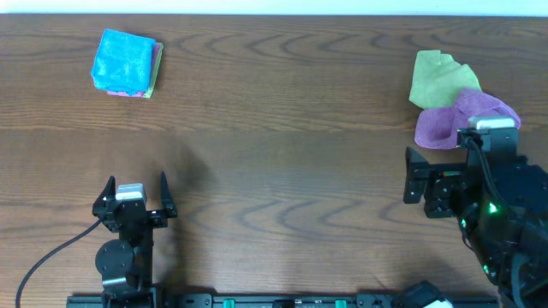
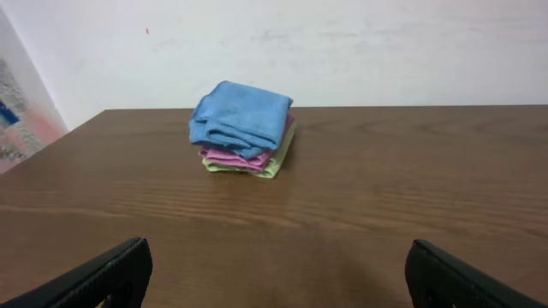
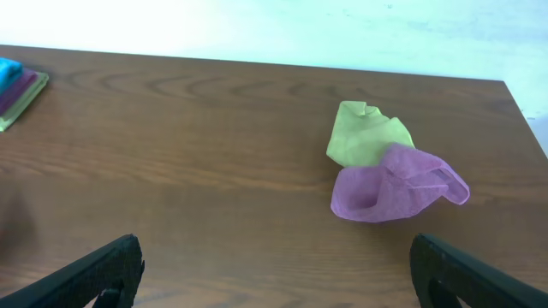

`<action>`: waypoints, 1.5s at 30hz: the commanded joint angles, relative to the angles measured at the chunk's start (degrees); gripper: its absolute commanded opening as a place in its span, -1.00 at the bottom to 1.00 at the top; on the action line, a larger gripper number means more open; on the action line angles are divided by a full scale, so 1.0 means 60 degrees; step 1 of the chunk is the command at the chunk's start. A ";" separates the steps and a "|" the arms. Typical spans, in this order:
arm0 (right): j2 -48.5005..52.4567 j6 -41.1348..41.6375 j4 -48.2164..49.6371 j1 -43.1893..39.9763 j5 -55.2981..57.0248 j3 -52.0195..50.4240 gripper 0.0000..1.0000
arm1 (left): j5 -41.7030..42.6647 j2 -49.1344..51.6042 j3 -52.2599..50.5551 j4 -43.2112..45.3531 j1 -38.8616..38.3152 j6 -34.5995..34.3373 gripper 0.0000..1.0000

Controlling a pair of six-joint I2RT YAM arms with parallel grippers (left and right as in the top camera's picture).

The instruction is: Fold the cloth

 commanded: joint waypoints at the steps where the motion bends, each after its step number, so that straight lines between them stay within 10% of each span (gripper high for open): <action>1: -0.0004 -0.0022 -0.0018 0.0029 0.0098 0.0113 0.99 | -0.0535 -0.0095 -0.0353 -0.0193 -0.0058 -0.0168 0.91; 35: -0.0004 -0.0033 -0.0033 0.0029 0.0098 0.0113 0.99 | -0.0532 0.0015 -0.0353 -0.0182 -0.0051 -0.0350 0.91; 45: -0.1971 -0.3388 0.2448 -0.2463 -0.1727 -0.2750 0.98 | -0.0532 0.0015 -0.0353 -0.0182 -0.0051 -0.0346 0.91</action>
